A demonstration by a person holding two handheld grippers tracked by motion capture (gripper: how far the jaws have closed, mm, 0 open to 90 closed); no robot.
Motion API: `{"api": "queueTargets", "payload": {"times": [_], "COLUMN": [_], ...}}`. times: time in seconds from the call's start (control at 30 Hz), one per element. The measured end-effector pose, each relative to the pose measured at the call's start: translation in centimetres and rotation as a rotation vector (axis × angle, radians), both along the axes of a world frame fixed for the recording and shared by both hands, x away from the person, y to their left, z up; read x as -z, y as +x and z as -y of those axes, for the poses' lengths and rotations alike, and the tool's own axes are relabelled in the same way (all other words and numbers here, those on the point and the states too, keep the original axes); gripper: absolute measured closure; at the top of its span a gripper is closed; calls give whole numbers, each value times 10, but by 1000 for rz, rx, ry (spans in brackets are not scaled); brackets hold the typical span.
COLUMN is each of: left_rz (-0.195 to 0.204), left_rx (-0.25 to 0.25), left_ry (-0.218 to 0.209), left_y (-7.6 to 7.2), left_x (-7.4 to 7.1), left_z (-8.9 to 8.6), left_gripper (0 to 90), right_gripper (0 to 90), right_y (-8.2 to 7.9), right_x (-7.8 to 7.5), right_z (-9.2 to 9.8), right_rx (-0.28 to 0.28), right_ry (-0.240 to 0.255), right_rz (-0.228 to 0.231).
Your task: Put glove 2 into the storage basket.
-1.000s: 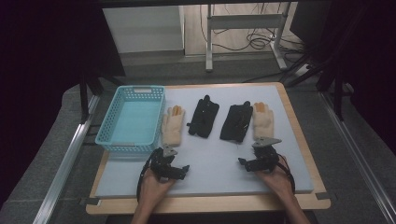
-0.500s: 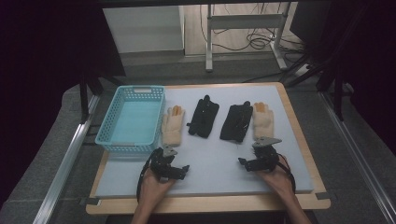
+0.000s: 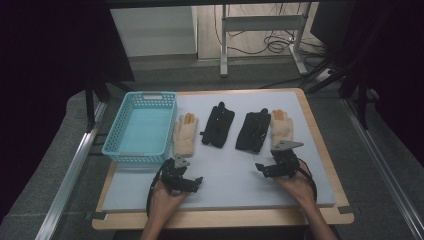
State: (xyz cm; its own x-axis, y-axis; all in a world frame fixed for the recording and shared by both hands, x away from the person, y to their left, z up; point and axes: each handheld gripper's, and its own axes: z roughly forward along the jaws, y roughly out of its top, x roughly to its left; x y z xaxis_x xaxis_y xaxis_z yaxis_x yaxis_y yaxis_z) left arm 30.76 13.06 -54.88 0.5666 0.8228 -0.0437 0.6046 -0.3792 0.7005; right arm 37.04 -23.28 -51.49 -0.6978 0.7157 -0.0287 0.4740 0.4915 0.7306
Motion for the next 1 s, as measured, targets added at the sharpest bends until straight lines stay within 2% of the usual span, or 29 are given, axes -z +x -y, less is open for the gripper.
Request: {"api": "queueTargets", "payload": {"times": [0.33, 0.6, 0.73, 0.87, 0.93, 1.0], "left_rz": [-1, 0, 0, 0, 0, 0], "left_rx": [3, 3, 3, 3, 3, 3], "left_ry": [4, 4, 4, 3, 4, 6], "left_y": [0, 0, 0, 0, 0, 0], "left_x": [0, 0, 0, 0, 0, 0], "left_z": [0, 0, 0, 0, 0, 0], "left_gripper": [37, 37, 37, 37, 37, 38], "right_gripper": [204, 334, 372, 365, 319, 246], "right_y": [33, 68, 86, 102, 109, 118], "right_x": [-17, -19, -21, -18, -16, -12], "right_z": [-7, -5, -10, -24, -30, -35], "right_rx": [25, 74, 88, 91, 99, 133], "right_ry": [27, 19, 15, 0, -17, -31], "right_rz": [-4, -5, -12, -15, -5, 3]}}
